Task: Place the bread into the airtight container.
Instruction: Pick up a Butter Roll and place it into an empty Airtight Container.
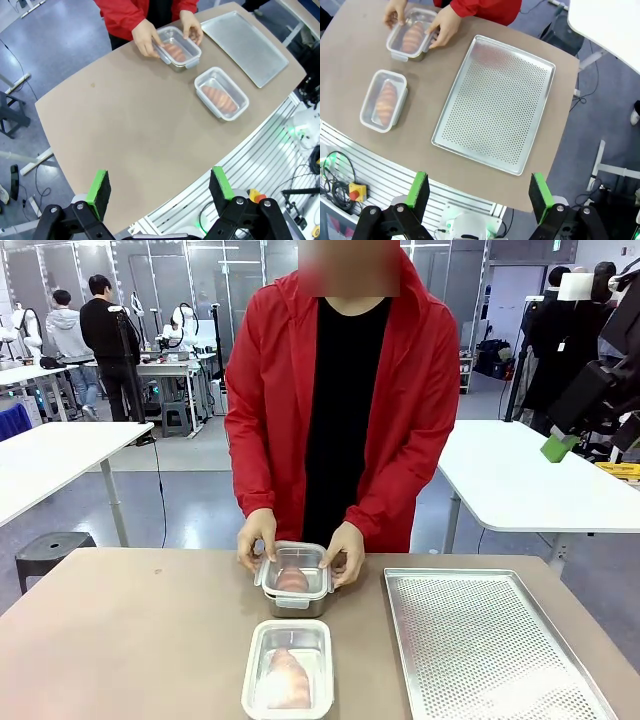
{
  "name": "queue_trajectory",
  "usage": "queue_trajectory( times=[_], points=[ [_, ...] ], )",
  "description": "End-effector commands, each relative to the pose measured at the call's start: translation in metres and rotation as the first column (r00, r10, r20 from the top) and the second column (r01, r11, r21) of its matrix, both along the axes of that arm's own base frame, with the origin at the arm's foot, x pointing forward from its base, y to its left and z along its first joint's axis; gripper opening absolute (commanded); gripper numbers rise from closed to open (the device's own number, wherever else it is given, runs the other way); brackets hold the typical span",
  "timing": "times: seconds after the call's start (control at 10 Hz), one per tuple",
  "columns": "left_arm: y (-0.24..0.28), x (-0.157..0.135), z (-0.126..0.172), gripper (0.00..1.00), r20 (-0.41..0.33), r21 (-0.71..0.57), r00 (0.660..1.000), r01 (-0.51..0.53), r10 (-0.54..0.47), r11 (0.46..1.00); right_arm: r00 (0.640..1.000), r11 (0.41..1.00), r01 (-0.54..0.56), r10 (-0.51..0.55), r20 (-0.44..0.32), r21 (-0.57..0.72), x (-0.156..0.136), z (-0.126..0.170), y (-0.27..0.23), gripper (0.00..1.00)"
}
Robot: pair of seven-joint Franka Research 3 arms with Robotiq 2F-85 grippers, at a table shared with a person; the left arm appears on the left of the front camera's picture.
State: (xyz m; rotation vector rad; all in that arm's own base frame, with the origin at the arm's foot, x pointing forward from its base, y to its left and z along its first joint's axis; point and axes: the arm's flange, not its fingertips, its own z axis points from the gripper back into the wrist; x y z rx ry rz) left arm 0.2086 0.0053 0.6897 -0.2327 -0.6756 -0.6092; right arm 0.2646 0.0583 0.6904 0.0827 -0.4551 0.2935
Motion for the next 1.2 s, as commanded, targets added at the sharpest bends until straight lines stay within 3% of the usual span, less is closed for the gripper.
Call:
queue_trajectory(
  times=[0.0,1.1],
  points=[
    [-0.0014,0.0005,0.0024,1.00,0.003,-0.005,1.000,0.017,-0.017,1.000,1.000,1.000,-0.006,0.006,0.004,0.003,0.0018,-0.0001,-0.0016,1.00],
    [-0.0014,0.0005,0.0024,1.00,0.003,-0.005,1.000,0.017,-0.017,1.000,1.000,1.000,-0.006,0.006,0.004,0.003,0.0018,-0.0001,-0.0016,1.00]
  ],
)
